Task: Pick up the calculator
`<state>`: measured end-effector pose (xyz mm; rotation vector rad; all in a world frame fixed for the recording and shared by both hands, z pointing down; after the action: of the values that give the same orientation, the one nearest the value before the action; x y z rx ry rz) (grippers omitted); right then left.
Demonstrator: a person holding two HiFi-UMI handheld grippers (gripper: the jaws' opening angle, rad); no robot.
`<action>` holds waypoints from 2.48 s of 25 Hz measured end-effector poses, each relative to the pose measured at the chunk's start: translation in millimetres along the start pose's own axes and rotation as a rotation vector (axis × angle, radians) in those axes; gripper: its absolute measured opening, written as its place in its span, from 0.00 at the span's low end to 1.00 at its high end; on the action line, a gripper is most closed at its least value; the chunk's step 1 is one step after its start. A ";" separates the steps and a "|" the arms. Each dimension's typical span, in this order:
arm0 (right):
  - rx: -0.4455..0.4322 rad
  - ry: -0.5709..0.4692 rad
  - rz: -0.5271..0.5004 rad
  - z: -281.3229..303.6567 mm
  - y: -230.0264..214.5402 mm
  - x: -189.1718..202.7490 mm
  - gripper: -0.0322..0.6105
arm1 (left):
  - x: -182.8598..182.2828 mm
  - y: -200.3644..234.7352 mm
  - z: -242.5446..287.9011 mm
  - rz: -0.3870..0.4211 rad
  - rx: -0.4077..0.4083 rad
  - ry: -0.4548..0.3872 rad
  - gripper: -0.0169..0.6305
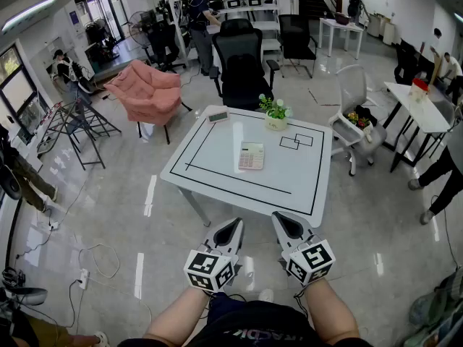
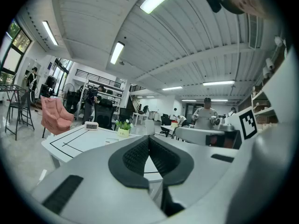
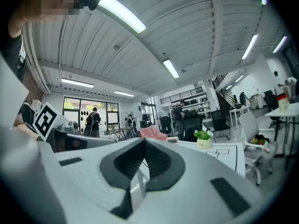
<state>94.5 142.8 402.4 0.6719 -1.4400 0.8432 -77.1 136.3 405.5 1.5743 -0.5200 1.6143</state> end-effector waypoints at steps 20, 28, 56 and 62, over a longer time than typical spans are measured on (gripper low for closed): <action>-0.034 -0.063 0.082 -0.2 -14.7 1.5 0.16 | 1.1 -3.1 10.8 -0.006 -0.003 0.027 0.33; -0.002 -0.089 0.180 35.7 -38.6 11.1 0.48 | -0.1 40.0 33.3 -0.003 0.000 0.045 0.57; 0.264 0.030 0.165 267.2 -105.1 22.0 0.48 | -31.0 255.1 192.0 -0.097 0.283 0.203 0.57; 0.256 0.072 0.171 291.0 -118.7 29.1 0.48 | -33.5 270.9 210.9 -0.128 0.302 0.210 0.57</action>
<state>26.1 -160.7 455.4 0.7082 -1.3500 1.1884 -156.1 -193.8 467.2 1.5912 -0.0626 1.7937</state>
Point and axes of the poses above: the fingertips, and each gripper's own axes: z forward along the fingers, y to its left, x out of its underside, the point moved 7 cm from there along -z, backward along the fingers, and after that the axes turned 2 degrees about -z, right-handed, at the moved point
